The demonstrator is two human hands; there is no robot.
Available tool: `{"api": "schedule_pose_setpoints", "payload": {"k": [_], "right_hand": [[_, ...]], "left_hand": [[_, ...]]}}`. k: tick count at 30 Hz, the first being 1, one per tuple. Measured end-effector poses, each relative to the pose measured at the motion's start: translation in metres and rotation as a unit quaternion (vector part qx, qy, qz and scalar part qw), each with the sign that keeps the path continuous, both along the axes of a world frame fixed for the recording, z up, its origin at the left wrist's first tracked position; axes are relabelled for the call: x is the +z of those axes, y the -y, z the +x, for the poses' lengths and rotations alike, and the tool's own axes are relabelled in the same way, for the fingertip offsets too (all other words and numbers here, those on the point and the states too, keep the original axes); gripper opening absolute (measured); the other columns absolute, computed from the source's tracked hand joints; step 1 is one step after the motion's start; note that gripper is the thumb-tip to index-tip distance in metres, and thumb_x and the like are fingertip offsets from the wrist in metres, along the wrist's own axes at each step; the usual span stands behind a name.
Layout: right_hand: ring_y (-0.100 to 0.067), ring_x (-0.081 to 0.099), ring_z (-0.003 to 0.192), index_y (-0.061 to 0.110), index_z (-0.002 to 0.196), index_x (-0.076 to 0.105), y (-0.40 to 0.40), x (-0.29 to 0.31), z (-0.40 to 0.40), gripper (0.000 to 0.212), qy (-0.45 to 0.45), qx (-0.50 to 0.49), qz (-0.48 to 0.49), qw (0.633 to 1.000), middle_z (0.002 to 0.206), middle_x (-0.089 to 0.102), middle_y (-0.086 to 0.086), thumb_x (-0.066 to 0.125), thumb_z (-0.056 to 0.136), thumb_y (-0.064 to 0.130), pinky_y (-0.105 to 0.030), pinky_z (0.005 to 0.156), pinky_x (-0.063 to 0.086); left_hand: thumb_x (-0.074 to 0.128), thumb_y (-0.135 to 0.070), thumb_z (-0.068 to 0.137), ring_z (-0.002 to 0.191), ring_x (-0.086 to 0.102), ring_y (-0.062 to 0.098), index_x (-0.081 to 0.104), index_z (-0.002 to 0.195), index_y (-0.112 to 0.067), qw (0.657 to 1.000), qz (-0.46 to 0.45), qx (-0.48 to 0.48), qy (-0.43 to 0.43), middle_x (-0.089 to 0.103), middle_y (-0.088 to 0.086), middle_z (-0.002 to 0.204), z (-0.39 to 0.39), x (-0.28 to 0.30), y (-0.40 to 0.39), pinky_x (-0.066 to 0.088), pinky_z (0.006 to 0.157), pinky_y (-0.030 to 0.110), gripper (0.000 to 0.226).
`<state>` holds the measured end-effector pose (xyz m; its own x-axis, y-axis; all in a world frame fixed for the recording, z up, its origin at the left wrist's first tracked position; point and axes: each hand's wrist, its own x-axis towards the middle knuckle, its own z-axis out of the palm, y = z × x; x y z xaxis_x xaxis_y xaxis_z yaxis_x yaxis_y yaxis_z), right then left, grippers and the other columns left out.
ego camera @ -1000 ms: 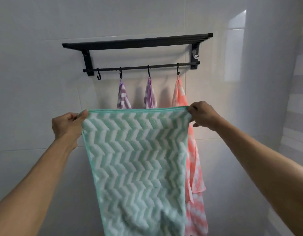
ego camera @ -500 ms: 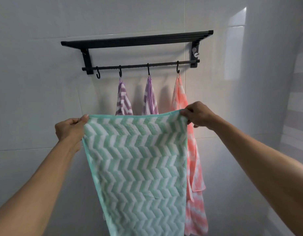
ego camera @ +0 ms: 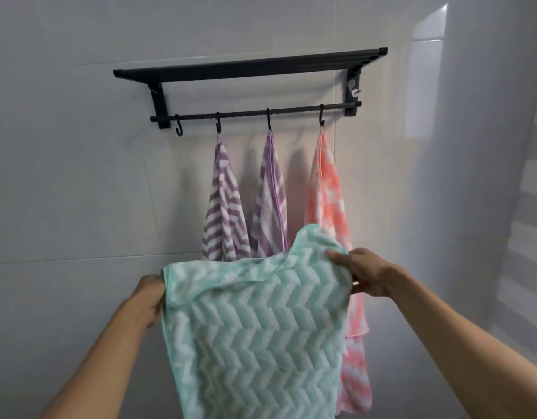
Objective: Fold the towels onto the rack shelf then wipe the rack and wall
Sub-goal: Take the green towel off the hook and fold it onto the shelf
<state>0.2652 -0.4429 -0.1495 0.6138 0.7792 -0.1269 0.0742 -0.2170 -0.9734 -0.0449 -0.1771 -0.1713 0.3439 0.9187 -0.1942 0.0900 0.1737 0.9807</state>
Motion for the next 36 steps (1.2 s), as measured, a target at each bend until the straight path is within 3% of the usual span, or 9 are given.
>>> {"api": "schedule_pose_setpoints", "payload": {"k": [3,6,10,14,18,23,28,31,36], "right_hand": [[-0.021,0.073,0.072,-0.001,0.112,0.07,-0.011,0.042,0.002,0.043,-0.026,-0.022,0.066,0.997,0.093,0.077,-0.012,0.075,0.089,0.036,-0.033,0.062,0.061],[-0.025,0.072,0.101,0.008,0.123,0.071,-0.011,0.072,0.001,0.059,-0.126,0.022,0.173,0.977,0.121,0.072,-0.012,0.076,0.082,0.05,-0.044,0.096,0.056],[-0.032,0.071,0.109,0.005,0.133,0.062,0.013,0.009,-0.015,0.051,-0.148,0.132,0.072,0.978,0.124,0.071,-0.016,0.067,0.089,0.029,-0.051,0.099,0.054],[-0.039,0.067,0.114,-0.006,0.134,0.057,0.014,-0.016,-0.012,0.09,-0.129,0.137,0.033,0.982,0.124,0.068,-0.023,0.095,0.062,0.033,-0.057,0.104,0.049],[-0.037,0.06,0.121,0.0,0.136,0.059,0.005,0.008,-0.002,0.08,-0.228,0.098,0.176,0.953,0.131,0.064,-0.022,0.073,0.079,0.054,-0.052,0.111,0.043],[-0.034,0.071,0.102,-0.007,0.114,0.07,0.023,-0.03,-0.002,0.102,-0.108,0.118,0.027,0.987,0.123,0.068,-0.025,0.103,0.031,0.042,-0.05,0.101,0.053],[-0.03,0.072,0.1,0.003,0.117,0.071,0.018,0.003,0.011,0.05,-0.196,0.101,0.183,0.958,0.119,0.072,-0.018,0.073,0.079,0.035,-0.042,0.087,0.061],[-0.03,0.073,0.102,0.005,0.125,0.067,0.024,-0.013,0.008,0.06,-0.076,0.135,0.049,0.987,0.116,0.074,-0.013,0.086,0.071,0.023,-0.042,0.086,0.061],[-0.029,0.074,0.095,0.002,0.098,0.078,0.021,-0.025,0.014,0.055,-0.115,0.062,0.127,0.983,0.116,0.072,-0.022,0.093,0.058,0.036,-0.039,0.084,0.062]], "left_hand": [[0.056,-0.013,0.099,0.077,0.071,0.032,0.068,0.113,0.004,0.999,-0.026,-0.027,0.01,0.073,0.024,0.102,0.005,0.04,-0.009,0.059,0.076,0.056,0.025],[0.065,-0.031,0.095,0.087,0.07,0.029,0.071,0.106,-0.007,0.99,0.009,-0.068,0.122,0.074,0.014,0.1,0.004,0.079,0.006,0.058,0.088,0.049,0.027],[0.094,-0.027,0.056,0.082,0.076,0.031,0.075,0.102,0.006,0.98,-0.008,-0.179,0.085,0.074,0.024,0.108,-0.015,0.01,0.037,0.063,0.064,0.042,0.059],[0.069,-0.017,0.092,0.066,0.075,0.029,0.071,0.104,0.01,0.995,-0.034,-0.091,0.035,0.075,0.025,0.095,-0.005,-0.029,0.032,0.06,0.052,0.038,0.03],[0.069,-0.035,0.086,0.098,0.074,0.03,0.077,0.108,-0.002,0.962,-0.041,-0.18,0.202,0.074,0.017,0.113,-0.001,0.013,0.022,0.063,0.074,0.042,0.041],[0.081,-0.014,0.076,0.082,0.076,0.03,0.068,0.114,0.009,0.983,-0.005,-0.155,0.098,0.069,0.027,0.118,-0.01,-0.023,0.038,0.063,0.068,0.045,0.047],[0.081,-0.028,0.077,0.102,0.072,0.032,0.065,0.125,0.004,0.954,0.006,-0.194,0.23,0.068,0.022,0.125,-0.008,0.008,0.028,0.06,0.085,0.047,0.06],[0.1,-0.041,0.044,0.1,0.073,0.033,0.07,0.115,0.003,0.968,0.034,-0.24,0.063,0.072,0.021,0.117,-0.015,-0.013,0.039,0.062,0.08,0.043,0.089],[0.07,-0.01,0.086,0.071,0.075,0.023,0.068,0.107,0.007,0.983,0.007,-0.091,0.158,0.072,0.023,0.107,-0.008,-0.01,0.034,0.062,0.059,0.032,0.027]]}}
